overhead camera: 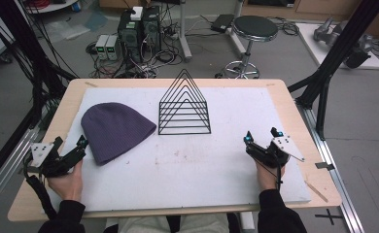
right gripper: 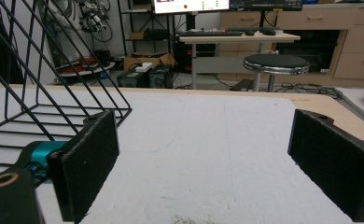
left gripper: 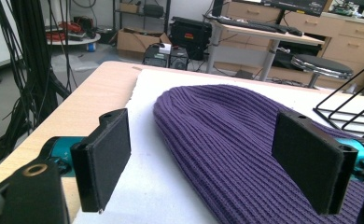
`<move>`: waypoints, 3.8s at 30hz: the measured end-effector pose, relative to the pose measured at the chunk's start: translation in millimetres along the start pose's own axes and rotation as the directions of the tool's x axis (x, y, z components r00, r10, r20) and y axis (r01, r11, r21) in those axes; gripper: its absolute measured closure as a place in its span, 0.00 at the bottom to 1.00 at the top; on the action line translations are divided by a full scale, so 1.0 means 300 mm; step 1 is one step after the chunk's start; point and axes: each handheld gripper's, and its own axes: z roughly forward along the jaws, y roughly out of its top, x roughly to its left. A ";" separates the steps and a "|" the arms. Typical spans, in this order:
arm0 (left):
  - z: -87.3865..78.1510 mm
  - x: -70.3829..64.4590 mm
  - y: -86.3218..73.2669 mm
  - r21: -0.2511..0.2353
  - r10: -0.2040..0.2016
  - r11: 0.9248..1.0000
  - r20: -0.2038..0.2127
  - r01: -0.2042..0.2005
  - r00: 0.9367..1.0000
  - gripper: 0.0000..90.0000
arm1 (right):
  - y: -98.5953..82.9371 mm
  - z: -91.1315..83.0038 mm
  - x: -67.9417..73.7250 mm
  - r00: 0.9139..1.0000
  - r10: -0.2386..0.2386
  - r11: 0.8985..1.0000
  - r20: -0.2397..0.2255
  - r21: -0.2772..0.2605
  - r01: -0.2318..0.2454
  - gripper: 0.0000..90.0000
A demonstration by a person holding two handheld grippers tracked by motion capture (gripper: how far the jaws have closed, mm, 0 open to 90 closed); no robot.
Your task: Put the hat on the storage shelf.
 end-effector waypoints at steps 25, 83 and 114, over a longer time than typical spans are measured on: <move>0.010 0.022 -0.006 0.033 0.002 0.999 0.008 -0.002 1.000 0.22 | -0.004 0.014 -0.003 1.000 0.000 1.000 0.002 0.020 0.000 0.09; 0.293 -0.023 0.185 0.395 0.057 0.917 0.014 -0.058 0.998 0.23 | -0.011 0.057 0.028 0.997 -0.047 0.995 -0.059 0.088 0.052 0.09; 0.526 0.021 0.153 0.611 -0.020 0.784 -0.156 0.112 0.988 0.22 | -0.015 0.066 0.034 0.995 -0.067 0.991 -0.070 0.111 0.074 0.09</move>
